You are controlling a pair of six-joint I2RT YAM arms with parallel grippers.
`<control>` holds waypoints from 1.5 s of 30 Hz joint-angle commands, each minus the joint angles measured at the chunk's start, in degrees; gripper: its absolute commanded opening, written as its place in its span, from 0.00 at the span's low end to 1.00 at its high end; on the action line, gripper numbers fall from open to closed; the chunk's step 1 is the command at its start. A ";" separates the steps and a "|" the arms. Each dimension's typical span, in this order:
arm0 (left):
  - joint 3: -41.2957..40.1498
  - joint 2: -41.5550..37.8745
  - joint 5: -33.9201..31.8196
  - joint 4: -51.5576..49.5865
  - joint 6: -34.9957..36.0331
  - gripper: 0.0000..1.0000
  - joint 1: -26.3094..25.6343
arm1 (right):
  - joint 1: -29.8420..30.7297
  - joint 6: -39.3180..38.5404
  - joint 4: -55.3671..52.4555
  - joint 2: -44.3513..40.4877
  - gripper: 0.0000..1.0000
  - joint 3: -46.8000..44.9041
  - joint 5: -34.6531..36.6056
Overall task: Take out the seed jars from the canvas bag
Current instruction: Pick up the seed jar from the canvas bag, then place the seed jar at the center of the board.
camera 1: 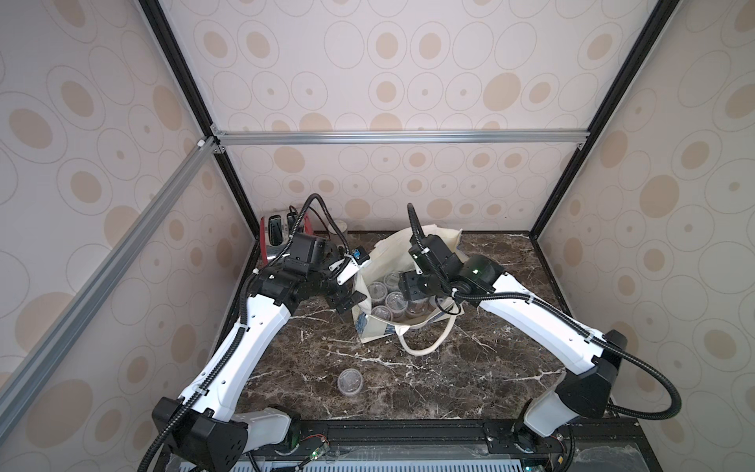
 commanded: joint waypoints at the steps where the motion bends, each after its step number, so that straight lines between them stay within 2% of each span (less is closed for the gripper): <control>1: 3.84 1.10 0.23 -2.09 -0.25 0.98 0.30 | -3.17 0.38 -6.33 -6.00 0.71 2.07 -1.59; 7: 7.09 3.05 0.56 -1.56 -1.83 0.98 0.30 | -13.41 -0.17 -12.43 -15.13 0.71 2.11 -4.57; 13: 6.86 3.00 -4.16 0.36 -4.92 0.98 0.36 | -30.39 -0.92 -20.10 -18.34 0.72 0.64 -5.62; 15: 6.43 2.54 -3.77 0.33 -4.64 0.98 0.39 | -36.11 -1.23 -20.52 -18.56 0.72 -2.23 -6.91; 18: 6.49 1.22 -1.59 -0.27 -5.07 0.98 0.39 | -40.37 -1.51 -16.24 -19.62 0.72 -10.31 -6.99; 21: 6.53 -0.01 0.73 -0.79 -5.63 0.98 0.39 | -40.83 -2.00 -10.13 -19.86 0.71 -19.25 -8.55; 24: 9.80 0.86 1.60 -2.01 -9.50 0.98 0.39 | -40.82 -3.69 -3.60 -19.86 0.71 -29.09 -13.91; 27: 15.36 1.70 7.69 -4.38 -10.82 0.98 0.65 | -40.59 -3.67 2.69 -19.18 0.70 -38.00 -17.04; 29: 17.03 2.10 9.36 -4.07 -11.36 0.98 0.69 | -39.35 -3.51 6.06 -18.24 0.70 -42.37 -17.63; 36: 18.00 6.48 2.03 -1.75 -14.99 0.98 1.34 | -28.94 -1.35 13.23 -12.73 0.70 -50.99 -10.65; 42: 17.51 7.11 -1.17 0.24 -16.90 0.98 2.48 | -26.99 -0.62 18.16 -11.08 0.72 -55.22 -11.32; 45: 15.94 6.41 -0.99 0.90 -16.19 0.98 2.67 | -26.79 -1.64 17.89 -11.93 0.79 -55.15 -11.35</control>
